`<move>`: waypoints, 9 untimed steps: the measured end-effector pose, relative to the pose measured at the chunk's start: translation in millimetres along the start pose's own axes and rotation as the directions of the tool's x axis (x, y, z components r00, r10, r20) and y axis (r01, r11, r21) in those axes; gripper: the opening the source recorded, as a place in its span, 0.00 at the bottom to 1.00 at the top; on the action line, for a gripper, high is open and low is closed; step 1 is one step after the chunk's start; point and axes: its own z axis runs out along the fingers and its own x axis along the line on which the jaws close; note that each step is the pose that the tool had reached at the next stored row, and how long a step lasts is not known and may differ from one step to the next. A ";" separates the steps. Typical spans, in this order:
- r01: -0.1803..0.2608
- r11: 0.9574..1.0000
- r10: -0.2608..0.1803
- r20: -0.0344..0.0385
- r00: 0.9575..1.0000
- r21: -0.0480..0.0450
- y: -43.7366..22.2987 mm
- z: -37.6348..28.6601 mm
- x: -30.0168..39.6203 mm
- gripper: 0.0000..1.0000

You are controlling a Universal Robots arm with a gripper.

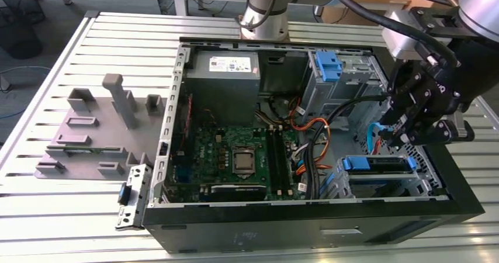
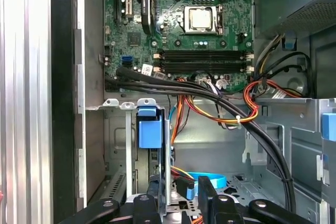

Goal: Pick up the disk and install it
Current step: 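Insert the first disk wire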

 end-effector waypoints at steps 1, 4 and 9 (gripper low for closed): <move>0.000 1.000 0.000 0.000 1.000 0.000 -0.3 1.2 0.0 0.42; 0.000 1.000 0.000 0.000 1.000 0.000 -0.9 5.0 0.2 0.42; 0.000 1.000 0.000 0.000 1.000 0.000 -1.2 11.1 0.6 0.42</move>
